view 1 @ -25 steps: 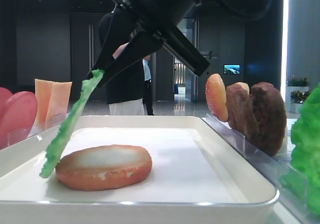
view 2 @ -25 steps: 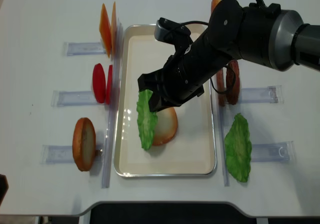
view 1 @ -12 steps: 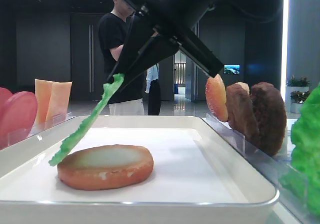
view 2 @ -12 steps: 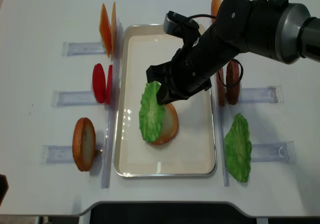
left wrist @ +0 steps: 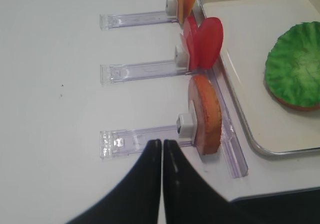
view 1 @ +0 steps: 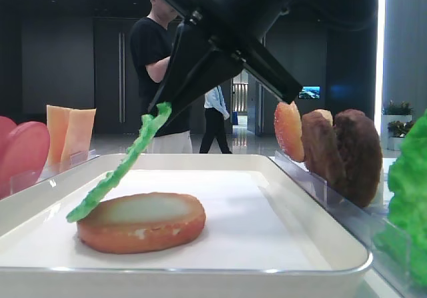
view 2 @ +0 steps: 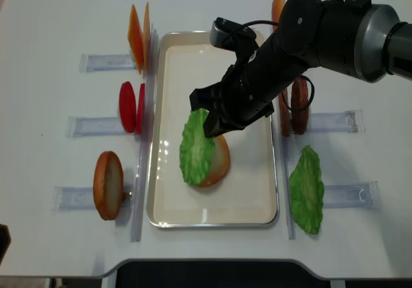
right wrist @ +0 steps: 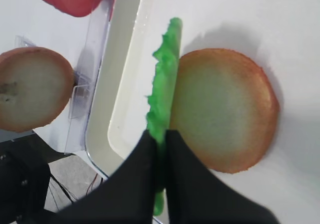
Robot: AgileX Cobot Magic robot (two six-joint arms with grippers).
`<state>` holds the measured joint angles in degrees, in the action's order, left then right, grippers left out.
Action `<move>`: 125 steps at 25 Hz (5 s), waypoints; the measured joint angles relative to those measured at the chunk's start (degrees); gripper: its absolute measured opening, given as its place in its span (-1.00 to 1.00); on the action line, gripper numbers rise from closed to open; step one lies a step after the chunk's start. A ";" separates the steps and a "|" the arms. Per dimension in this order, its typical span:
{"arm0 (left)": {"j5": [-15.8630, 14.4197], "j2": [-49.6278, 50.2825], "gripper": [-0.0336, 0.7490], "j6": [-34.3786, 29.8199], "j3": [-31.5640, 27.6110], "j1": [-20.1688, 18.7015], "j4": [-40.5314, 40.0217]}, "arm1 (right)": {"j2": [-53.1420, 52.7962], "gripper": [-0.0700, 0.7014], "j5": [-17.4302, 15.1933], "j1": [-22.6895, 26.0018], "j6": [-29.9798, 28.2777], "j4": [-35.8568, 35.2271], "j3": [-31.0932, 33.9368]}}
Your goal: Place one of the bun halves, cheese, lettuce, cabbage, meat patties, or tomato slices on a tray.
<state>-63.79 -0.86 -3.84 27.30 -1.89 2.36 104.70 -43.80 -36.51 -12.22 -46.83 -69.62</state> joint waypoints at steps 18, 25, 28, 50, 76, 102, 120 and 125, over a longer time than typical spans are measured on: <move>0.00 0.00 -0.91 0.00 0.00 0.00 0.00 | 0.00 -0.65 -0.37 0.00 2.37 2.72 0.00; 0.00 0.00 -0.91 0.00 0.00 0.00 0.00 | 0.00 -0.01 -0.96 -0.35 6.08 6.48 0.00; 0.00 0.00 -0.91 0.00 0.00 0.00 0.00 | 0.00 0.22 -1.08 -0.51 7.17 6.89 0.00; 0.00 0.00 -0.91 0.00 0.00 0.00 0.00 | -4.50 0.45 -12.53 -0.98 32.83 34.50 -7.64; 0.00 0.00 -0.91 0.00 0.00 0.00 0.00 | -8.60 0.43 -26.02 6.05 33.48 48.81 -17.84; 0.00 0.00 -0.91 0.00 0.00 0.00 0.00 | -12.58 0.40 -26.20 38.29 19.36 48.93 -17.62; 0.00 0.00 -0.91 0.00 0.00 0.00 0.00 | -36.13 0.40 -26.20 38.23 18.34 46.83 3.70; 0.00 0.00 -0.91 0.00 0.00 0.00 0.00 | -49.02 0.40 -26.27 38.23 18.31 46.83 12.12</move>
<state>-63.79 -0.86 -3.84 27.30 -1.89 2.36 55.67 -70.07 1.72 6.08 0.00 -57.50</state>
